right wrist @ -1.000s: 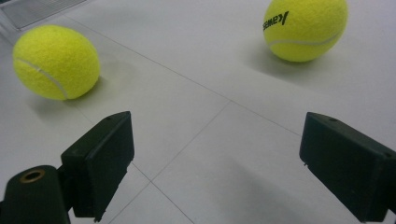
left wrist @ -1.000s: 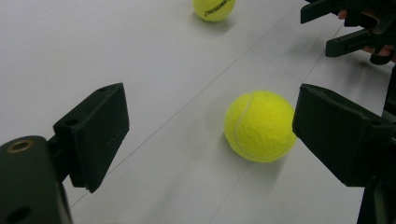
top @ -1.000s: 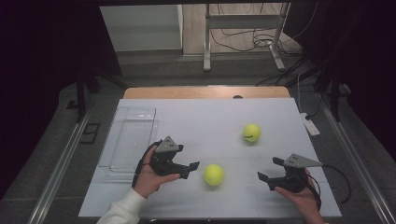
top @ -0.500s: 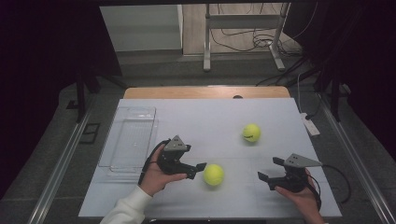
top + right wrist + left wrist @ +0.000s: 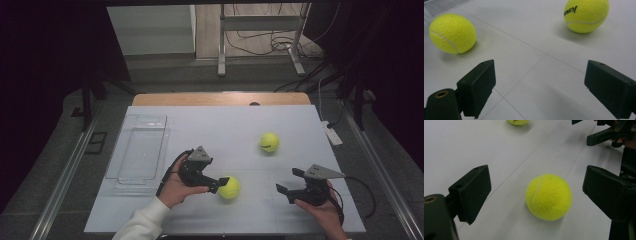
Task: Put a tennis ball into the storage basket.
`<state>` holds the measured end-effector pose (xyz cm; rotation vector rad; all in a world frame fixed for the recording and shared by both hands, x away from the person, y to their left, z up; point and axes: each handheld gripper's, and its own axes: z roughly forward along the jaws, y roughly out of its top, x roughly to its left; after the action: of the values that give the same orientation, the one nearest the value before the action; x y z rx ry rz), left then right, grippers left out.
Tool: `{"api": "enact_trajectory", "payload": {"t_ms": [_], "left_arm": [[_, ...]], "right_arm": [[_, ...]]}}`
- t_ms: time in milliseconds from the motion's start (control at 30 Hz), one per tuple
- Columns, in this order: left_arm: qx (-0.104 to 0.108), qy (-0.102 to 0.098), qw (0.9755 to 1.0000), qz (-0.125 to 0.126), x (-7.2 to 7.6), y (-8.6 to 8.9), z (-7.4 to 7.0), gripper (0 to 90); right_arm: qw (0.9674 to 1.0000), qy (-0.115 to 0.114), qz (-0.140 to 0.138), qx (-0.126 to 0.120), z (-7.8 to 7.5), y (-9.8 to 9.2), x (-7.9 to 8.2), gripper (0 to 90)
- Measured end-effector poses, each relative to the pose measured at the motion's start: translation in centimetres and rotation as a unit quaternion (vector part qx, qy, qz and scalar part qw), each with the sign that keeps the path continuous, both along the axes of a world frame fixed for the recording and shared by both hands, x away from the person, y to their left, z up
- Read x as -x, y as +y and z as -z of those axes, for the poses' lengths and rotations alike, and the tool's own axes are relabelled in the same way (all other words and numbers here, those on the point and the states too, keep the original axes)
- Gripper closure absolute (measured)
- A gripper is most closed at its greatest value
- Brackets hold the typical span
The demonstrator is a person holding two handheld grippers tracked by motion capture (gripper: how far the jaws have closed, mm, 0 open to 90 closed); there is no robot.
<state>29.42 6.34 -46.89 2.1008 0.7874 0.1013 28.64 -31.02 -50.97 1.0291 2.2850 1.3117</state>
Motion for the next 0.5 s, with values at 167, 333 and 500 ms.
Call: {"api": "enact_trajectory", "payload": {"t_ms": [167, 333, 500], "left_arm": [[-0.005, 0.010, 0.9999, 0.008, 0.1, -0.3, 0.2, 7.6], [-0.014, 0.020, 0.9996, 0.017, 0.2, -0.8, 0.7, 7.1], [-0.027, 0.031, 0.9986, 0.032, 0.2, -1.5, 1.3, 6.7]], "right_arm": [[1.0000, 0.000, 0.002, -0.001, 0.0, -0.1, 0.0, 10.9], [1.0000, 0.001, 0.004, 0.000, 0.0, -0.1, 0.0, 10.8], [1.0000, 0.001, 0.004, 0.001, 0.0, -0.1, 0.0, 10.8]]}}
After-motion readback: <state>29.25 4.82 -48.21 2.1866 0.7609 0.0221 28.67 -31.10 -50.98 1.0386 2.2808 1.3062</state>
